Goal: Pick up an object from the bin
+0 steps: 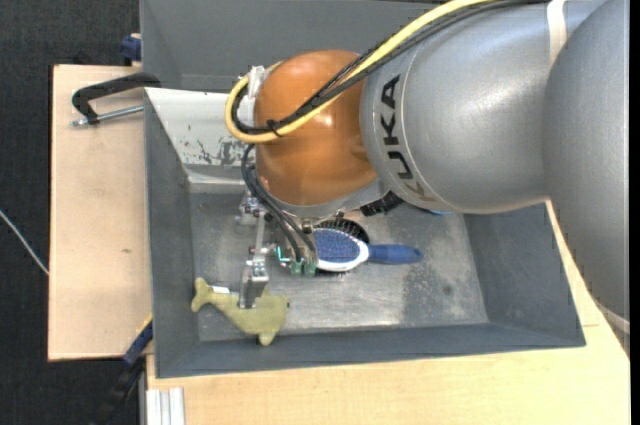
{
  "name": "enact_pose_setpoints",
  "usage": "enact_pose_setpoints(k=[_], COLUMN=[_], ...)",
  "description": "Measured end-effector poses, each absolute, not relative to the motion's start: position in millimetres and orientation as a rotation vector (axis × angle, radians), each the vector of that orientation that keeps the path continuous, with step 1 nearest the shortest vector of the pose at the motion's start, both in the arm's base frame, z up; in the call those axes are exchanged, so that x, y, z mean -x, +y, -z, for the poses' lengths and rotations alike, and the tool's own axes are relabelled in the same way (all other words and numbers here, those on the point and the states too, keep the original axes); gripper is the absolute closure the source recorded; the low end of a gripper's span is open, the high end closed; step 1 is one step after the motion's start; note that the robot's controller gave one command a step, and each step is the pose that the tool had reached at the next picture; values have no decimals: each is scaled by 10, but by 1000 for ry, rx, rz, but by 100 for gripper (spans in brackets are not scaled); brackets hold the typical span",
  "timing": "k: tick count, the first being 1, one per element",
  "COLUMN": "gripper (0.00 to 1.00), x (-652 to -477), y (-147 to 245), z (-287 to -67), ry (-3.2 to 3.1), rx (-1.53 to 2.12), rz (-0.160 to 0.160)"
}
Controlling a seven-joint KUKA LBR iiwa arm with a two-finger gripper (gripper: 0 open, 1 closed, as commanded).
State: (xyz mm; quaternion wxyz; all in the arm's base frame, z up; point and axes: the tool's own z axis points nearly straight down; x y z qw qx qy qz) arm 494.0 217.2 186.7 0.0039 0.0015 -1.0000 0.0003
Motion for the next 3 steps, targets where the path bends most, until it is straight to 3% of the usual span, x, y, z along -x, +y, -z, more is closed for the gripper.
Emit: enact_pose_setpoints(k=[1,2,3], gripper=[0,100,100], x=[-5036,-5032,-5166], y=[1691,1708,1229], z=[-720,-753,-2417], ry=[-3141,-3141,-3152], rx=[121,111,-156], rz=[11,11,4])
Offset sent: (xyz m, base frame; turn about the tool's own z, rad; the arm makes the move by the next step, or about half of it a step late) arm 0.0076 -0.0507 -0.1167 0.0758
